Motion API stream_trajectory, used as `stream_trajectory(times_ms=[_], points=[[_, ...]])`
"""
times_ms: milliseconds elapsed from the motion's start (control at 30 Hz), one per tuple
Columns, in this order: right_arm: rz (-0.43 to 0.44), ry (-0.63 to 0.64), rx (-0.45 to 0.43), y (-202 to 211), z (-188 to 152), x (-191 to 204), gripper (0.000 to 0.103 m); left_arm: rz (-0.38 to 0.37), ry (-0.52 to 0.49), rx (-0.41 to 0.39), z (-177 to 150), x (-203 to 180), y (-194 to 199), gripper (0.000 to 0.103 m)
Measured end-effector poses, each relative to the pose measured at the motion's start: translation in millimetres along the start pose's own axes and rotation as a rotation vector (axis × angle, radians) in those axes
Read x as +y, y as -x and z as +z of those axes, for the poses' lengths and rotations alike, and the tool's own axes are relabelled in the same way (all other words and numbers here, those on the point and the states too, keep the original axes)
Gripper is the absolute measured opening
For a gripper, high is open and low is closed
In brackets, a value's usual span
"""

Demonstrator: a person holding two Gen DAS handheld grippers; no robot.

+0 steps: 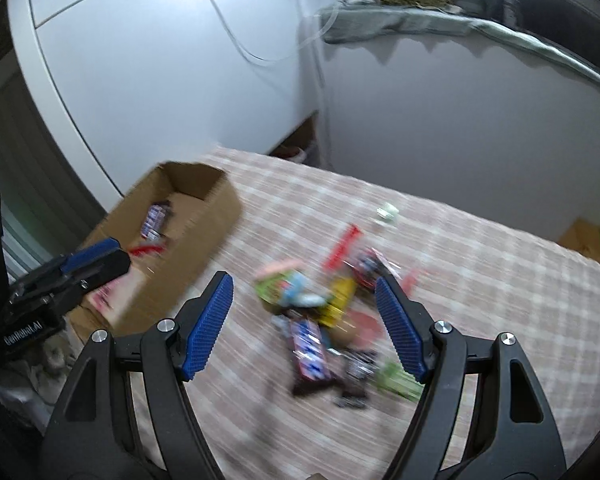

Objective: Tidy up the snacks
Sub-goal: 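Move both grippers back over the snack pile, then grasp the dark chocolate bar with the left gripper while the right gripper grasps the green candy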

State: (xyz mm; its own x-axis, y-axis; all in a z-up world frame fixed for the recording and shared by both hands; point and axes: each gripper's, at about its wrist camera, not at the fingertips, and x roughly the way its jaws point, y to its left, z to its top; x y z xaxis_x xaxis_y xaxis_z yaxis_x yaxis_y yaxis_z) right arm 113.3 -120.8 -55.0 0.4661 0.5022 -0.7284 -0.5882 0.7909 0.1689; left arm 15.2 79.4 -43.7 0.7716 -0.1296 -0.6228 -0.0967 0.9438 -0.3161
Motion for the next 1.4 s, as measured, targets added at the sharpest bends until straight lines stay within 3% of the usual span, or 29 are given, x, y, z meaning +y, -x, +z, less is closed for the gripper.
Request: stream_trajectory(times_ms=[100,367,500,567,1100,1400], points=[[-0.018,-0.027,0.02,3,-11,-25,0.076,-0.023,-0.021,0.032,-6,-14,-11,0.045],[-0.018,-0.104,0.095,-6,-39,-77,0.056,-0.069,-0.048,0.12,-19,-44,-42,0.045],[0.019,-0.124,0.131,-15,-48,-92,0.053,-0.083,-0.059,0.171,-28,-56,-57,0.045],[0.046,-0.141,0.154,-22,-51,-96,0.043,-0.085,-0.06,0.189,-30,-59,-62,0.045],[0.122,-0.121,0.199,-39,-60,-91,0.042,-0.03,-0.066,0.282,-36,-67,-108,0.045],[-0.007,0.055,0.213,-39,-69,-56,0.042,0.0,-0.117,0.266,-38,-72,-117,0.047]])
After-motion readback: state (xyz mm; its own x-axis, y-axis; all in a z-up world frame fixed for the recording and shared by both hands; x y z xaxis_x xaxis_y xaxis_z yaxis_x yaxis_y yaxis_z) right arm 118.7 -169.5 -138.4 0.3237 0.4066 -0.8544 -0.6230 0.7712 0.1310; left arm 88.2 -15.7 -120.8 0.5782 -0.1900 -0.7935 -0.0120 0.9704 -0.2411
